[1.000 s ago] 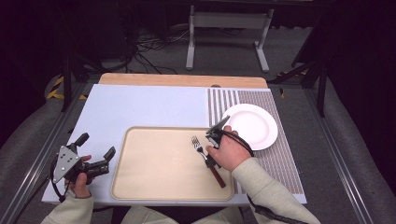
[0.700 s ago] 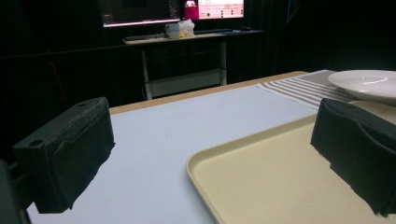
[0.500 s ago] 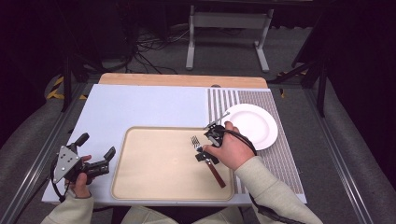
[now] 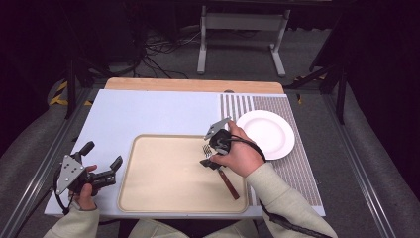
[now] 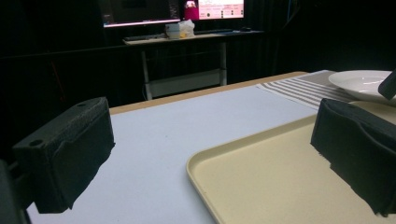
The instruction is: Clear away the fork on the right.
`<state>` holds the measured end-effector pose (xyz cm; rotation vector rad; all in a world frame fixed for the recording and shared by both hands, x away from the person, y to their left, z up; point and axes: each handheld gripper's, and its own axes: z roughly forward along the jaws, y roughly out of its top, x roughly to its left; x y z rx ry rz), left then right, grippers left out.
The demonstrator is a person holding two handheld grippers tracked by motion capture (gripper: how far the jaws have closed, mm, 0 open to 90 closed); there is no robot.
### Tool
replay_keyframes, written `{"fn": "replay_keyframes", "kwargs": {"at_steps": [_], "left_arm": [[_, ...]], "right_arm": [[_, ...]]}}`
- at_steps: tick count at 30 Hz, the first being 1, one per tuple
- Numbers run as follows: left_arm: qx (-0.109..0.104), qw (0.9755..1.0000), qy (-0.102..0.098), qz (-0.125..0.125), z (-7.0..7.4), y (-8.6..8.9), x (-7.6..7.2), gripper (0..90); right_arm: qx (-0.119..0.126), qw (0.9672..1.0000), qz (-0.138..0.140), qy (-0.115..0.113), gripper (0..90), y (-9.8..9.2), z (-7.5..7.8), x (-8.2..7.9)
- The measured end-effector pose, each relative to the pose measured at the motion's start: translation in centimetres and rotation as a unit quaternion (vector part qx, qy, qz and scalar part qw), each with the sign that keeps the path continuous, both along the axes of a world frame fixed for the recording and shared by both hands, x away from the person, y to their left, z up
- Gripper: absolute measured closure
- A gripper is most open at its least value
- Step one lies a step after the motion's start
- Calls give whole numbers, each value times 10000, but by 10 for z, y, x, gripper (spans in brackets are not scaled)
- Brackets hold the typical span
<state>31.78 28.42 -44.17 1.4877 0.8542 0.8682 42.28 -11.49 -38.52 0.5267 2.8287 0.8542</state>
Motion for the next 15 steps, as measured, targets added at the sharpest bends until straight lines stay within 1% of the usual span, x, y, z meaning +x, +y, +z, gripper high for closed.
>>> {"fn": "replay_keyframes", "kwargs": {"at_steps": [1, 2, 3, 4, 5, 6, 7, 8, 9, 12, 13, 15], "left_arm": [[0, 10000, 0, 0, 0, 0, 0, 0], [2, 10000, -4, -1, 0, 0, 0, 0], [-3, 10000, -6, 2, 0, 0, 0, 0], [-2, 10000, -12, 1, 0, 0, 0, 0], [3, 10000, -7, 3, 0, 0, 0, 0], [-6, 10000, -1, 0, 0, 0, 0, 0], [-5, 10000, 2, -1, 0, 0, 0, 0], [-6, 10000, 2, -1, 0, 0, 0, 0], [-4, 10000, -1, -5, 0, 0, 0, 0], [1, 10000, -6, -10, 0, 0, 0, 0], [1, 10000, -2, 1, 0, 0, 0, 0], [-18, 10000, -13, 7, 0, 0, 1, 0]], "right_arm": [[-84, 9996, 208, -160, 282, 1, 1, 2], [-84, 9996, 208, -160, 282, 1, 1, 2], [-89, 9991, 303, -266, 290, 2, 1, 4], [-149, 9981, 429, -414, 314, 3, 1, 5], [-272, 9955, 669, -607, 334, 6, 1, 8], [-272, 9955, 669, -607, 334, 6, 1, 8], [-319, 9925, 882, -789, 381, 7, 1, 11], [-319, 9925, 882, -789, 381, 7, 1, 11], [-305, 9920, 916, -814, 400, 8, 0, 12], [-306, 9888, 1146, -909, 484, 9, -3, 16], [-354, 9870, 1231, -968, 509, 10, -3, 17], [-480, 9822, 1474, -1058, 630, 12, -5, 19]]}}
